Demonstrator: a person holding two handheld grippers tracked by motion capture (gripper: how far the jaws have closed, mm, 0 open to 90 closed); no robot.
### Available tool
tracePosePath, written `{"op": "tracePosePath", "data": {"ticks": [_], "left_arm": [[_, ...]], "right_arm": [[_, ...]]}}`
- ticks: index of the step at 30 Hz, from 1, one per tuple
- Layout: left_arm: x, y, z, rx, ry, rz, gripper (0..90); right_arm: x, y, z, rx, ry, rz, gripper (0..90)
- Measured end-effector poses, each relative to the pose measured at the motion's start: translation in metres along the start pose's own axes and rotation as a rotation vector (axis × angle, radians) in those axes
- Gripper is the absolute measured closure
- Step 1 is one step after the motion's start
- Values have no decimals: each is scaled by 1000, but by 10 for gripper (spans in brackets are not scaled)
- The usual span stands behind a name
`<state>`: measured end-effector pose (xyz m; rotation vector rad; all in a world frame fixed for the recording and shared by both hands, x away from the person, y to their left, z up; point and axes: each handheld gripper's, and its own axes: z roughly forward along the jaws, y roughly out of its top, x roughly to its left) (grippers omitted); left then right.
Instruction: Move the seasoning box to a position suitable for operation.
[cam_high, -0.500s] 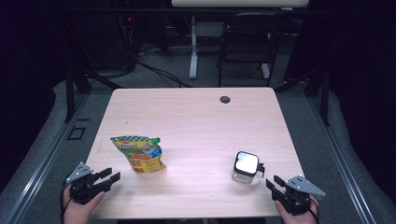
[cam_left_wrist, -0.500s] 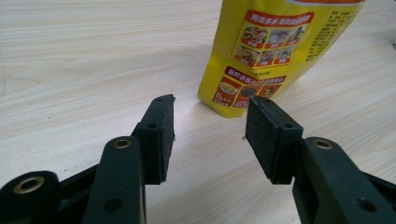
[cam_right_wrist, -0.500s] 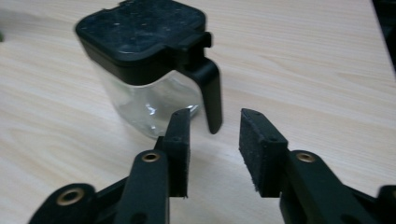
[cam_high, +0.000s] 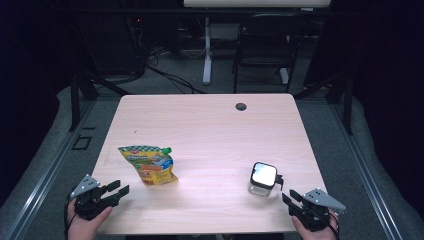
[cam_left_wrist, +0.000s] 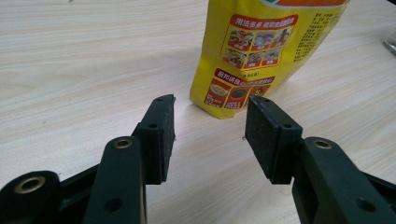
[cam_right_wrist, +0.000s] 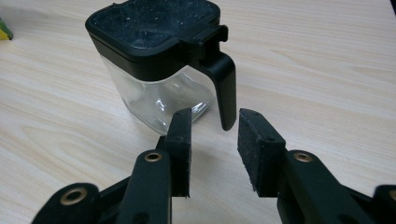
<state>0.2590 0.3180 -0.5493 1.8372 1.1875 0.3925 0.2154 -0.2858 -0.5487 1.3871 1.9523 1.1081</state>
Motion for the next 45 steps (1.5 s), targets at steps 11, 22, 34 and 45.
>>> {"op": "tracePosePath", "data": {"ticks": [11, 22, 34, 45], "left_arm": [[-2, -1, 2, 4, -10, 4, 544], [-4, -2, 2, -1, -15, 6, 546], [-16, 0, -5, -14, -39, 19, 556], [-39, 3, -3, -10, -107, 93, 578]], "right_arm": [[1, 7, 19, 26, -49, -44, 628], [7, 23, 48, 63, -108, -45, 706], [9, 25, 59, 44, -93, -60, 753], [20, 29, 65, 47, -48, -119, 766]]}}
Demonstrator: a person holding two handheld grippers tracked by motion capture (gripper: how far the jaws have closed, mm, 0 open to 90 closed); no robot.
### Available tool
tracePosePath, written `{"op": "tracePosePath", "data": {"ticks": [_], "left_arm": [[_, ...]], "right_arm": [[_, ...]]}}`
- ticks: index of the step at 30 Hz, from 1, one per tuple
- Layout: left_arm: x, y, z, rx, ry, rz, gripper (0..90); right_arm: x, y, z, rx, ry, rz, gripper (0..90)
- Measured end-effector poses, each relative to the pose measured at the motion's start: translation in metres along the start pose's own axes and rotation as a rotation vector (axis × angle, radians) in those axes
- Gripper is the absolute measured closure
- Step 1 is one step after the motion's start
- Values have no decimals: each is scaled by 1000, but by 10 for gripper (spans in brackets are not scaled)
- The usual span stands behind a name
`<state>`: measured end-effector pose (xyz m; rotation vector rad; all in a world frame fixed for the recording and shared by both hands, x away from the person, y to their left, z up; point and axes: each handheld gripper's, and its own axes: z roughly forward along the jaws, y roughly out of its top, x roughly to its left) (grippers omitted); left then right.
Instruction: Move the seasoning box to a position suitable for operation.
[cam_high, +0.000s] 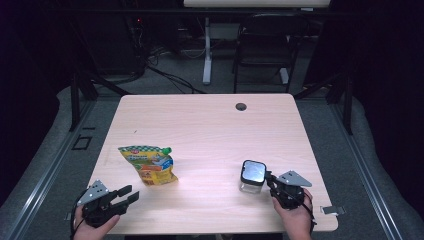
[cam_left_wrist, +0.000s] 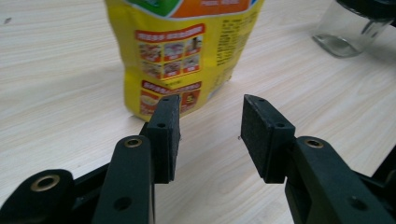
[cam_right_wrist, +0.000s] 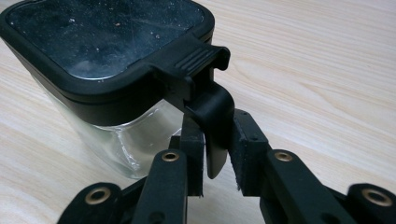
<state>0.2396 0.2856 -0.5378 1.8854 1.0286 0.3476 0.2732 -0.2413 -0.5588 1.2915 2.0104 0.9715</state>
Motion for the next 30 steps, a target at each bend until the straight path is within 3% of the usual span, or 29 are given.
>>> {"op": "tracePosePath", "data": {"ticks": [10, 15, 20, 24, 30], "left_arm": [[-10, 0, 7, 25, -28, 45, 579], [-13, 1, 10, 29, -35, 63, 579], [-12, 0, 10, 28, -30, 62, 578], [-12, 0, 9, 27, -22, 53, 576], [-13, 0, 9, 28, -22, 57, 576]], "right_arm": [[25, 2, 2, -23, 78, -49, 778], [40, 5, 4, -29, 120, -104, 786], [45, 4, 4, -18, 120, -116, 783], [44, 3, 3, -10, 142, -70, 740], [44, 6, -9, 40, 153, -127, 706]]}}
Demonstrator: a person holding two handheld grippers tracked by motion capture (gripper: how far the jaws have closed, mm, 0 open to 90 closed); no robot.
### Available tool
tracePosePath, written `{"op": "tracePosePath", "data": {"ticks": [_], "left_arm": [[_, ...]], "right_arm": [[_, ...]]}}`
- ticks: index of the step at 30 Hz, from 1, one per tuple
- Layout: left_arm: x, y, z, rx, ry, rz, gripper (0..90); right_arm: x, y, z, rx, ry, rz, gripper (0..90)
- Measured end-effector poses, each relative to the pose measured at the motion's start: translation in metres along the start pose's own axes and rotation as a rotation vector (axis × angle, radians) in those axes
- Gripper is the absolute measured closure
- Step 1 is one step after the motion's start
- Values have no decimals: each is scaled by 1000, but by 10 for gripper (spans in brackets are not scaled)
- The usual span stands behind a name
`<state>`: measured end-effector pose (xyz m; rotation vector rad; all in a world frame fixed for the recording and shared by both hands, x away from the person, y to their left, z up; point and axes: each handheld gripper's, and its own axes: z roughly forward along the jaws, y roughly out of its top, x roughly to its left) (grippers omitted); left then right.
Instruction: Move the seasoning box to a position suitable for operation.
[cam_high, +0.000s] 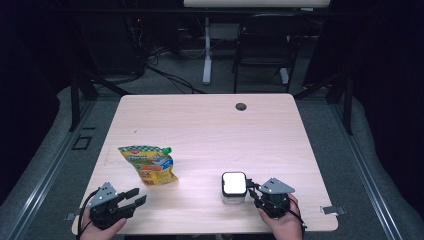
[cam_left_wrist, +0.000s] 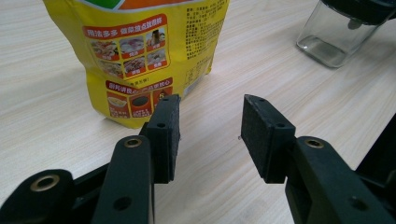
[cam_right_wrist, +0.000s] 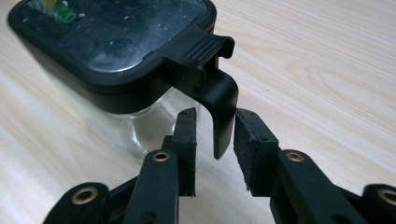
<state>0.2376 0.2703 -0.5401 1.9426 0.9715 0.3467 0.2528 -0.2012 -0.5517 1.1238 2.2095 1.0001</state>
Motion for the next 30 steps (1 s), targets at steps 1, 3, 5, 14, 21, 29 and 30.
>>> {"op": "tracePosePath", "data": {"ticks": [1, 3, 5, 14, 21, 29, 30], "left_arm": [[0, 0, 1, -4, -4, -1, 576], [0, 0, 2, -6, -3, 5, 576], [-1, 0, 2, -2, 0, 1, 576], [0, 3, 0, -12, 8, 3, 576], [0, 2, 3, -5, -3, 4, 578], [-2, 0, 8, 20, -17, 8, 595], [-3, 1, 8, 22, -9, 7, 595]], "right_arm": [[1, 0, -2, 0, 5, 1, 713], [2, -1, -6, 2, 17, 4, 724], [5, -3, -9, -3, 27, 18, 733], [1, 5, -40, -17, 74, -6, 735], [-4, 29, -41, -103, 86, 62, 786], [-10, 37, -25, -104, 103, 114, 858], [-10, 36, -24, -107, 100, 125, 858]]}}
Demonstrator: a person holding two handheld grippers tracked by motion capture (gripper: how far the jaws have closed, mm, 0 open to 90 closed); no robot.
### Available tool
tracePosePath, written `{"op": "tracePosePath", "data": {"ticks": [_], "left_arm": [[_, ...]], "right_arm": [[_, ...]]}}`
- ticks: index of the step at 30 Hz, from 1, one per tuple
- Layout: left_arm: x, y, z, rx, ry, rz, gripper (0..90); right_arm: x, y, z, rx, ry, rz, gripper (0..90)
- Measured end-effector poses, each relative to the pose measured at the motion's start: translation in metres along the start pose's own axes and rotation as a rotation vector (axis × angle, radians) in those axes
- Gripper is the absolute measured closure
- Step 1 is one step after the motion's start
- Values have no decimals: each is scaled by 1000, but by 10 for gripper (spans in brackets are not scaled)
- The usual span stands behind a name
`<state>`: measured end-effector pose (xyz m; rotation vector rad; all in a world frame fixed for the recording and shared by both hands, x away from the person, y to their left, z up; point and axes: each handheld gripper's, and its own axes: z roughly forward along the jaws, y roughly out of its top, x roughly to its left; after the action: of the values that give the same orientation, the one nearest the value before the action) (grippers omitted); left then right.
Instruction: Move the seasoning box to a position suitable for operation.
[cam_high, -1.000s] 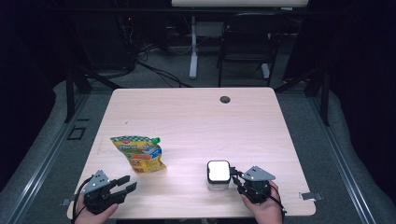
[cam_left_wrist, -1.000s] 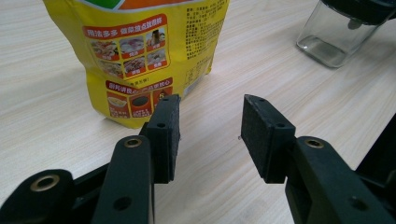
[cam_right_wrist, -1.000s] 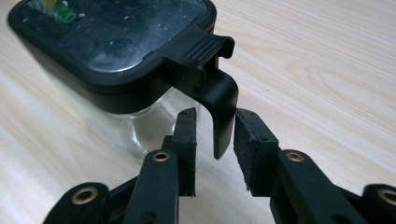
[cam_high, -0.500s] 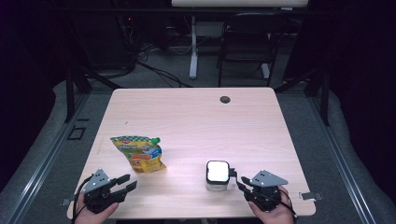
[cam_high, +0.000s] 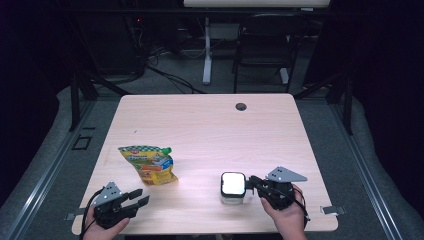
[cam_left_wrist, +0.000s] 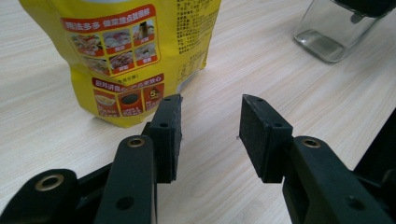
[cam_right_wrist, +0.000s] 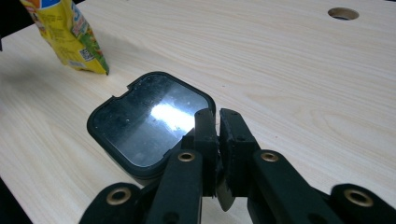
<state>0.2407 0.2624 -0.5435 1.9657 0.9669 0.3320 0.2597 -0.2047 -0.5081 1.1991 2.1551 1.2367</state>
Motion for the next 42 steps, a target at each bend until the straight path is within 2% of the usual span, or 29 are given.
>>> {"op": "tracePosePath", "data": {"ticks": [5, 8, 13, 15, 17, 20, 23, 30, 38, 42], "left_arm": [[-6, 5, 4, 5, -9, 7, 595], [-11, 10, 10, 15, -30, 16, 596], [-25, 18, 23, 50, -73, 50, 650], [-31, 23, 30, 49, -80, 54, 658], [-37, 28, 35, 45, -108, 64, 667], [-46, 38, 44, 31, -133, 80, 691], [-54, 49, 55, 20, -157, 74, 712], [-77, 69, 81, 30, -198, 99, 778], [-96, 80, 105, 39, -244, 120, 837], [-101, 82, 112, 44, -248, 119, 854]], "right_arm": [[-5, -4, 2, -16, 29, 62, 832], [-4, -5, 2, -16, 32, 53, 834], [0, -4, 2, -2, 26, 31, 851], [2, -4, 3, -10, 16, 21, 854], [3, -4, 3, -5, 8, 21, 855], [3, -5, 2, -5, 4, 28, 856], [3, -6, 3, -20, 4, 44, 856], [4, -9, 2, -41, -2, 51, 857], [-2, -14, 2, -65, 34, 112, 857], [-2, -14, 3, -70, 34, 119, 858]]}}
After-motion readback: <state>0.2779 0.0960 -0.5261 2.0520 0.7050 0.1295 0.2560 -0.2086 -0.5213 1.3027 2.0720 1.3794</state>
